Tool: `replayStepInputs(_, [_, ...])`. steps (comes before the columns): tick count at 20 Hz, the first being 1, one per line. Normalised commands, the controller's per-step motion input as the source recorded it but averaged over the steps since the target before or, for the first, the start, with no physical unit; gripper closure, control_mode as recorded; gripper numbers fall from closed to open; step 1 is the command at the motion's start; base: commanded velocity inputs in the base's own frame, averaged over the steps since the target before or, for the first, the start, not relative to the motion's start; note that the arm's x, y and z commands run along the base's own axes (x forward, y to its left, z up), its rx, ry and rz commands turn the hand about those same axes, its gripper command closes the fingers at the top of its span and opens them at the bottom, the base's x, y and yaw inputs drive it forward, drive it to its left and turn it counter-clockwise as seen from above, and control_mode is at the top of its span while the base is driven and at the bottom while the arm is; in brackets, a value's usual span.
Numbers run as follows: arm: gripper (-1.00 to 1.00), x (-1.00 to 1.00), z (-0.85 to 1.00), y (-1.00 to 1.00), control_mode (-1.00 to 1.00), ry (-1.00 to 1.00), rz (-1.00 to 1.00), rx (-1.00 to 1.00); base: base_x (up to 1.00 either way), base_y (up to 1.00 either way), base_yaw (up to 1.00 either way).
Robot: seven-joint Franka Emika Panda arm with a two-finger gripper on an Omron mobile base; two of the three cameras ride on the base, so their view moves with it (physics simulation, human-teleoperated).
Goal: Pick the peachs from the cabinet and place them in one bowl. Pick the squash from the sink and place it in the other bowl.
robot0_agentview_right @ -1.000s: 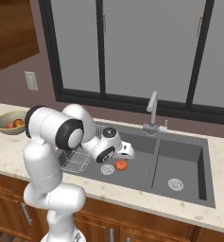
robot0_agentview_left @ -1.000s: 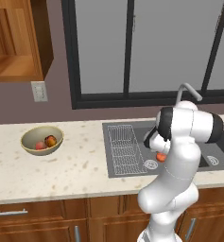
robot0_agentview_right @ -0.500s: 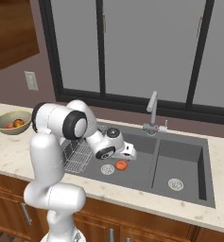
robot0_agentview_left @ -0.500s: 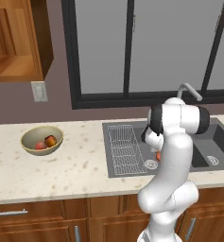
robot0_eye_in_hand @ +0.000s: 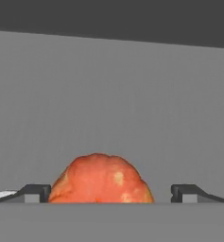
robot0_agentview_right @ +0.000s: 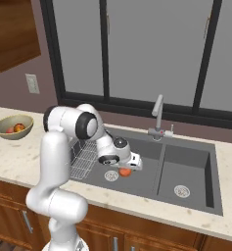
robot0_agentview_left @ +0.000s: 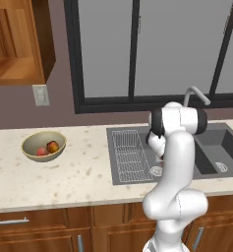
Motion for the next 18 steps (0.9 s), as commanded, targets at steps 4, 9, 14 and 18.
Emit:
replayStepInputs(4, [-1.0,0.03,-0.32,-0.02,-1.0,0.0,0.0,0.01,0.0,0.0,0.0])
replayStepInputs(9, [-1.0,0.05,-0.11,0.0,-1.0,0.0,0.0,0.0,0.0,0.0,0.0])
replayStepInputs(14, [-1.0,0.0,-0.11,-0.04,-1.0,0.03,0.0,0.0,0.0,0.0,0.0])
replayStepInputs(18, [-1.0,0.0,-0.2,-0.01,-1.0,0.02,0.0,0.0,0.0,0.0,0.0])
